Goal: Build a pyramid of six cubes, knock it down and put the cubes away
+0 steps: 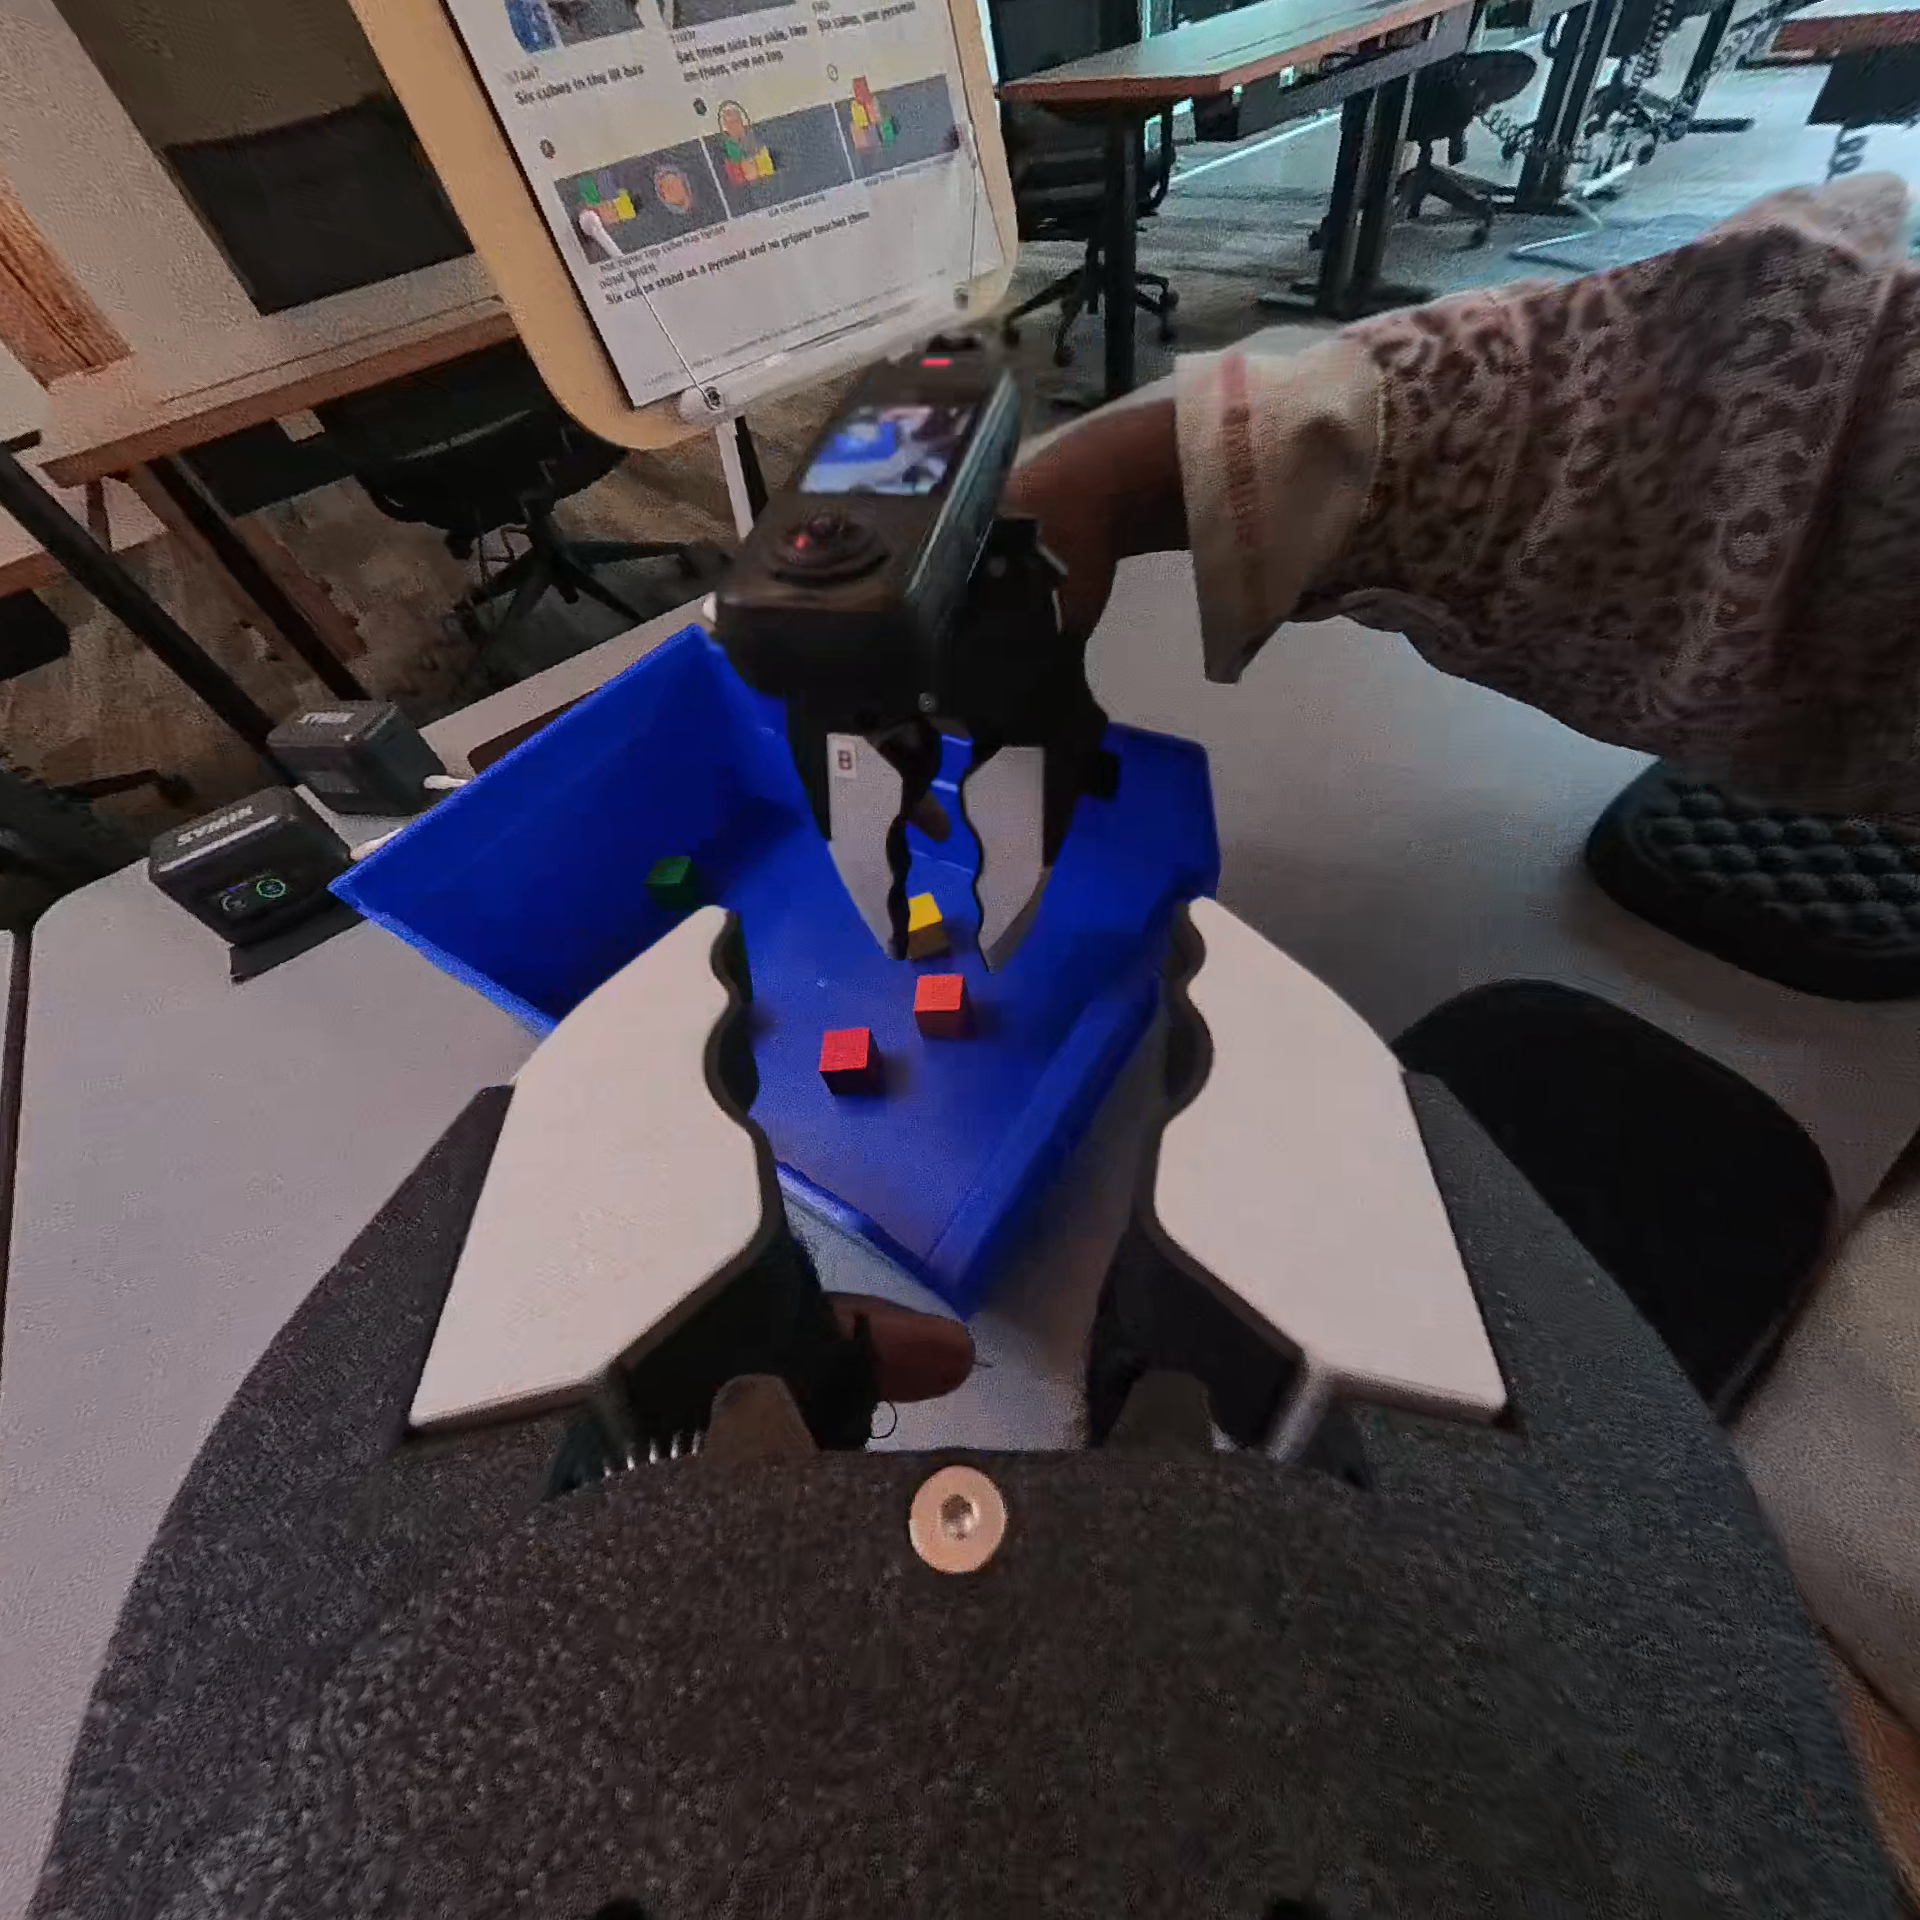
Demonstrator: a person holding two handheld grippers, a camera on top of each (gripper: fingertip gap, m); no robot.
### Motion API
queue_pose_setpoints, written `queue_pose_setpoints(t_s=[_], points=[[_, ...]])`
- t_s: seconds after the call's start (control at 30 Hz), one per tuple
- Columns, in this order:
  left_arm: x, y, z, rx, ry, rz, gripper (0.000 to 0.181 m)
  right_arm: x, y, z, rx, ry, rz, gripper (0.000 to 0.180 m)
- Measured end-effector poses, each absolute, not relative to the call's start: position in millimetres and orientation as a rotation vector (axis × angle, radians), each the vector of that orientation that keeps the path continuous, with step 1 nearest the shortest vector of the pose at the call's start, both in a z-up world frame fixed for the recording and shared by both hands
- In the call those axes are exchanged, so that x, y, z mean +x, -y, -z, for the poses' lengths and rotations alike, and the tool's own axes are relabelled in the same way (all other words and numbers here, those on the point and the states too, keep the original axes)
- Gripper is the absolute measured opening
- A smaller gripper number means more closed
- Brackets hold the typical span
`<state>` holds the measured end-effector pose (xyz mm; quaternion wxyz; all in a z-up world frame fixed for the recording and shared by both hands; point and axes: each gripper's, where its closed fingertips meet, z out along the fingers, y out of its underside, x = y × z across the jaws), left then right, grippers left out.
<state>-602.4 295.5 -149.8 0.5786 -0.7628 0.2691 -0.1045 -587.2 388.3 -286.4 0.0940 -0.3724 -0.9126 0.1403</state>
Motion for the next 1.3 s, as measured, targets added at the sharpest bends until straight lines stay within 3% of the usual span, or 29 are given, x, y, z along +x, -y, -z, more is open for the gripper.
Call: queue_pose_setpoints(t_s=[0.13, 0.23, 0.4, 0.57, 0.83, 1.3], points=[[-608, -294, 154, -1.785, -0.647, 0.258, 0.074, -592, -399, 315, -1.074, 2.835, -0.243, 0.033], [-611, -296, 153, -1.769, -0.639, 0.267, 0.073, -592, -402, 322, -1.055, 2.853, -0.178, 0.021], [-607, -299, 147, -1.732, -0.648, 0.291, 0.073, -574, -401, 254, -1.218, 2.582, -0.231, 0.021], [-586, -301, 146, -1.707, -0.725, 0.289, 0.071, -480, -393, 201, -1.489, 2.347, -0.267, 0.021], [-538, -303, 160, -1.758, -0.891, 0.314, 0.067, -347, -378, 287, -1.871, 2.309, -0.110, 0.021], [-515, -316, 196, -2.010, -0.892, 0.295, 0.045, -315, -387, 329, -2.010, 2.233, -0.152, 0.021]])
